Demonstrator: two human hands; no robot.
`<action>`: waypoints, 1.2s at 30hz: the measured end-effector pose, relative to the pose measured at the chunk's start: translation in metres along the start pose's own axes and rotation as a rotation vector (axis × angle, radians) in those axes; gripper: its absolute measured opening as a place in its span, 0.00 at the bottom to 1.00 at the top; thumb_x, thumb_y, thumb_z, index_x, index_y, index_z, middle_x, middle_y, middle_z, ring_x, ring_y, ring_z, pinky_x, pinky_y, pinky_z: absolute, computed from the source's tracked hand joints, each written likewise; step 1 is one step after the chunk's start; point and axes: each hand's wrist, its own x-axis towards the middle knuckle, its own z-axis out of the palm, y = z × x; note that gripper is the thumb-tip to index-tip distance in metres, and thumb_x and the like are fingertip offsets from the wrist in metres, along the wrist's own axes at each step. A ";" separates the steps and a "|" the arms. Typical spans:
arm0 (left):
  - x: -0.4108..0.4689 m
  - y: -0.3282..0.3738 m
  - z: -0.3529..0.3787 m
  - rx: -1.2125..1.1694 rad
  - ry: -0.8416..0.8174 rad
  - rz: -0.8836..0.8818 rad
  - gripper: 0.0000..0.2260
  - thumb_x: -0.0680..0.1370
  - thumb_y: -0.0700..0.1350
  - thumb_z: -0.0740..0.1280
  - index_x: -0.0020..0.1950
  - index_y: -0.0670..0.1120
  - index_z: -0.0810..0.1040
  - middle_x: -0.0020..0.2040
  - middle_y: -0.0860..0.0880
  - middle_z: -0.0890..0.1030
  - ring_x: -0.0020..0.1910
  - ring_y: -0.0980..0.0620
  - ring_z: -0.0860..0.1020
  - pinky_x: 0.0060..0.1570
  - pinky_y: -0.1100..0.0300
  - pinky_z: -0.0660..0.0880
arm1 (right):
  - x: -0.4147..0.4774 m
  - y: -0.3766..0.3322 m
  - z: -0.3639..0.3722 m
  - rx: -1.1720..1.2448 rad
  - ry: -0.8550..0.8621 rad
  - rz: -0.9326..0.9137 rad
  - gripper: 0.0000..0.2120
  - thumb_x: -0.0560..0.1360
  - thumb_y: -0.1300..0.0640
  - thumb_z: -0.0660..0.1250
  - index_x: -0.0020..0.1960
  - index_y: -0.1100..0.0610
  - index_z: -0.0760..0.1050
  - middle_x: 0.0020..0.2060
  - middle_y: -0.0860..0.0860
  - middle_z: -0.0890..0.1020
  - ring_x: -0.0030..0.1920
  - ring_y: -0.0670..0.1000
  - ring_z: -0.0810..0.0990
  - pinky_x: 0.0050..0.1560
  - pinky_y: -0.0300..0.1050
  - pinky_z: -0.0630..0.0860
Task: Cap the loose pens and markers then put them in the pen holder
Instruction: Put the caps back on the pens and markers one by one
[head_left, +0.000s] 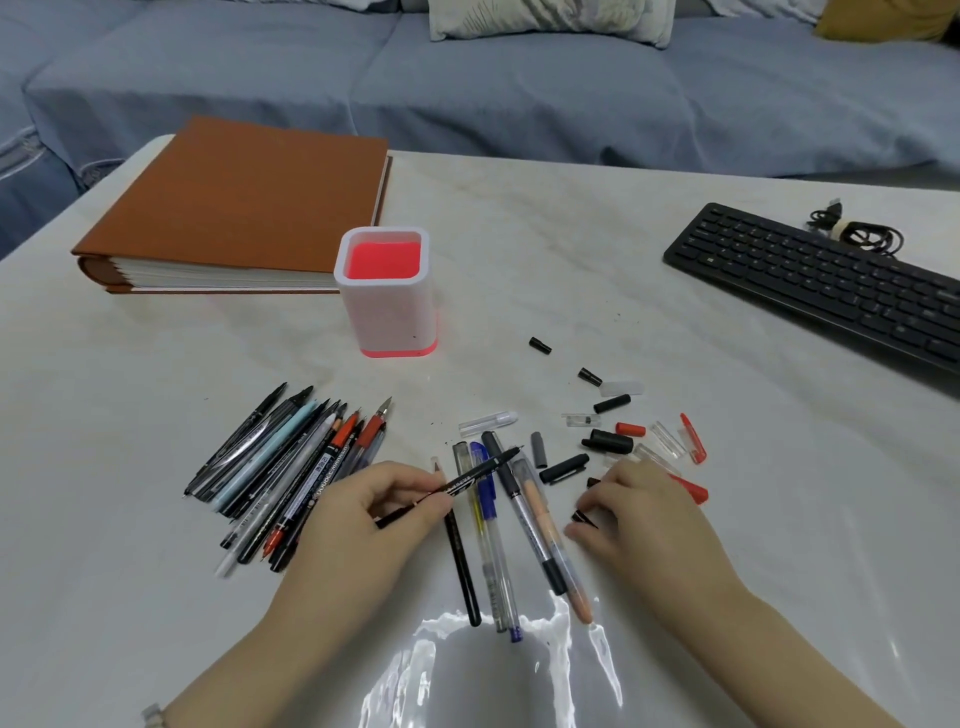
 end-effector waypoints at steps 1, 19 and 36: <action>0.000 0.000 0.001 0.000 -0.004 0.002 0.10 0.69 0.39 0.72 0.34 0.54 0.82 0.36 0.55 0.84 0.35 0.60 0.79 0.41 0.63 0.73 | -0.001 0.001 0.001 0.022 0.003 0.008 0.10 0.72 0.51 0.67 0.49 0.55 0.80 0.46 0.49 0.76 0.52 0.51 0.72 0.52 0.41 0.67; -0.008 0.013 0.004 -0.038 -0.166 0.115 0.10 0.66 0.40 0.75 0.36 0.56 0.82 0.36 0.54 0.84 0.35 0.58 0.79 0.40 0.67 0.75 | -0.002 -0.014 -0.053 0.880 0.021 0.091 0.13 0.70 0.62 0.69 0.38 0.44 0.82 0.33 0.42 0.83 0.35 0.48 0.78 0.39 0.34 0.73; -0.012 0.024 0.004 0.046 -0.102 0.372 0.06 0.63 0.49 0.73 0.35 0.60 0.82 0.35 0.57 0.82 0.34 0.60 0.78 0.36 0.73 0.71 | -0.011 -0.025 -0.055 0.809 -0.027 -0.043 0.22 0.71 0.65 0.67 0.35 0.37 0.80 0.30 0.40 0.83 0.37 0.42 0.81 0.43 0.33 0.76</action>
